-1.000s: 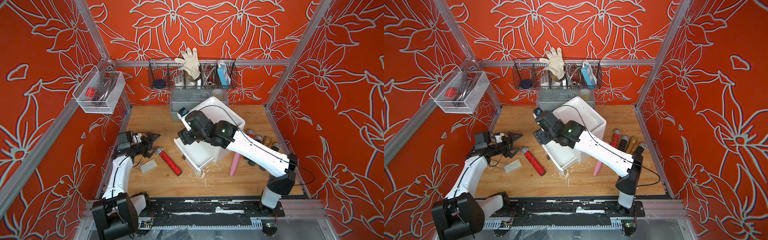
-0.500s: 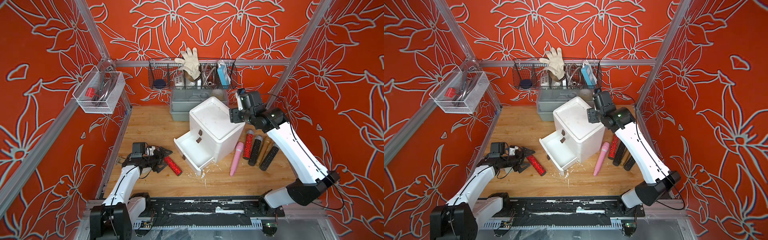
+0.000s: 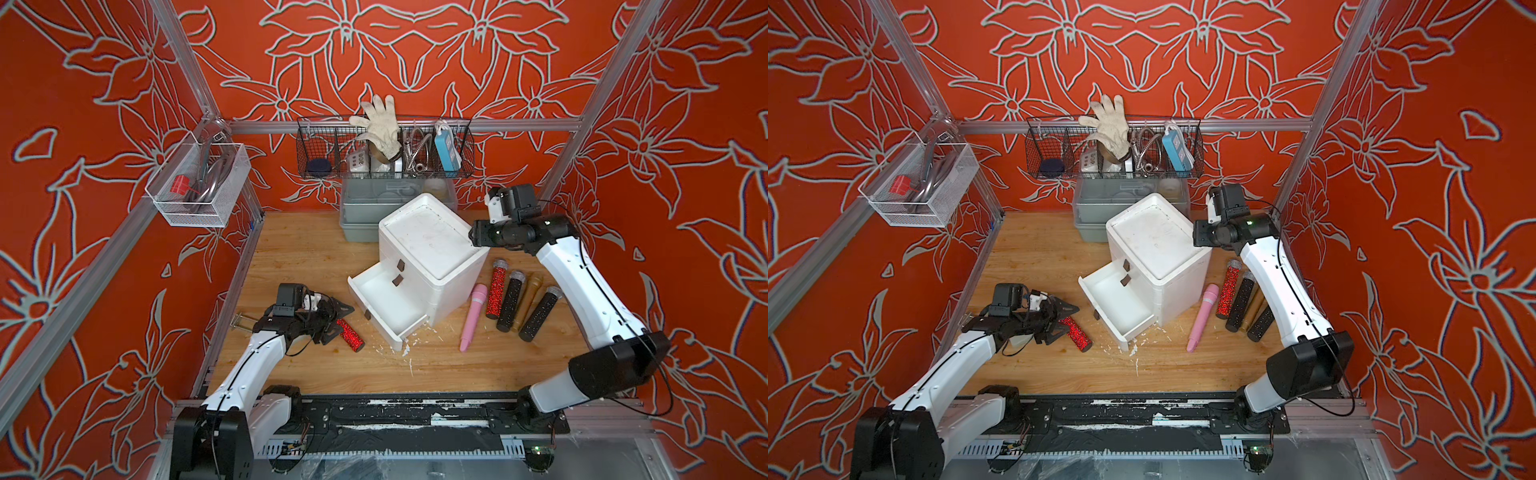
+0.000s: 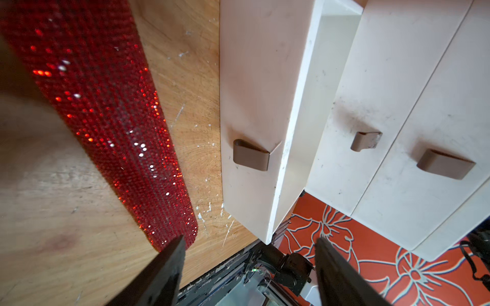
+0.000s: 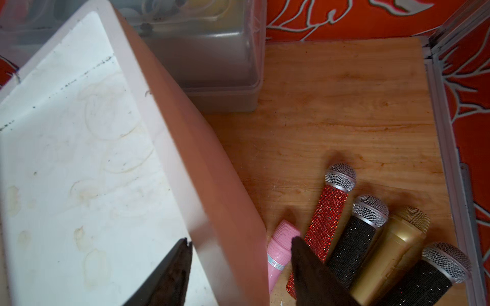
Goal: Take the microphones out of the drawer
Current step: Adjust the storage box at the center of the board, then close the drawer in the storage box.
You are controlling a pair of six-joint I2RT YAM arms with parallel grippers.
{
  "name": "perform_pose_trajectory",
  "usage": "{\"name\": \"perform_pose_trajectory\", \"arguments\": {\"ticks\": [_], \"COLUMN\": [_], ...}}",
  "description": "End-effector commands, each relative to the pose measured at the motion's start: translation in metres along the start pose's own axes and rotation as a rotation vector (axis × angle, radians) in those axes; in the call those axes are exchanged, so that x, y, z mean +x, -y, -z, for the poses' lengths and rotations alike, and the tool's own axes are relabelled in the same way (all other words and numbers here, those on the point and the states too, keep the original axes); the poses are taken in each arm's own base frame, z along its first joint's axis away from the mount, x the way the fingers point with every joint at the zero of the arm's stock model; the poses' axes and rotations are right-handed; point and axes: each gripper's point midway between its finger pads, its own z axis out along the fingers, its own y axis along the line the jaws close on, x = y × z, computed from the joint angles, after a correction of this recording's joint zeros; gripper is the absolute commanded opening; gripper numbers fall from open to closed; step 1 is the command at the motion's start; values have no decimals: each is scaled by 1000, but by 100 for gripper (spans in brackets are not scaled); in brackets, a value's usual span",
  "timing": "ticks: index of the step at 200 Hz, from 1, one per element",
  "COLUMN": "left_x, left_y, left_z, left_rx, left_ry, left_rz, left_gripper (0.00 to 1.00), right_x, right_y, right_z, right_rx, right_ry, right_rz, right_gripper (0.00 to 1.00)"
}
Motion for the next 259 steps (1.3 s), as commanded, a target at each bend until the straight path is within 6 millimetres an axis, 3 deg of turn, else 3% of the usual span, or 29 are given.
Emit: {"name": "perform_pose_trajectory", "arguments": {"ticks": [1, 33, 60, 84, 122, 184, 232, 259], "left_x": [-1, 6, 9, 8, -3, -70, -84, -89], "left_y": [-7, -12, -15, -17, -13, 6, 4, 19], "left_z": [-4, -16, -27, -38, -53, -48, -91, -108], "left_rx": [-33, -51, -62, -73, -92, -170, -190, -145], "left_ry": [27, 4, -3, -2, 13, 306, 196, 167], "left_rz": [-11, -6, -2, -3, 0, -43, 5, -10], "left_gripper": [68, 64, 54, 44, 40, 39, 31, 29], "right_x": [12, 15, 14, 13, 9, 7, 6, 7], "right_y": [-2, 3, 0, -2, -4, -10, -16, -20], "right_z": [-16, -21, -22, -24, -22, -18, -19, -21], "right_rx": [-31, -18, -34, -48, -59, -94, -126, -152], "right_ry": [-52, -56, -46, -46, -24, -10, -3, -10], "right_rz": [-8, -2, 21, 49, 90, 129, 120, 118], "right_gripper": [61, 53, 26, 16, 15, 15, 15, 15]}}
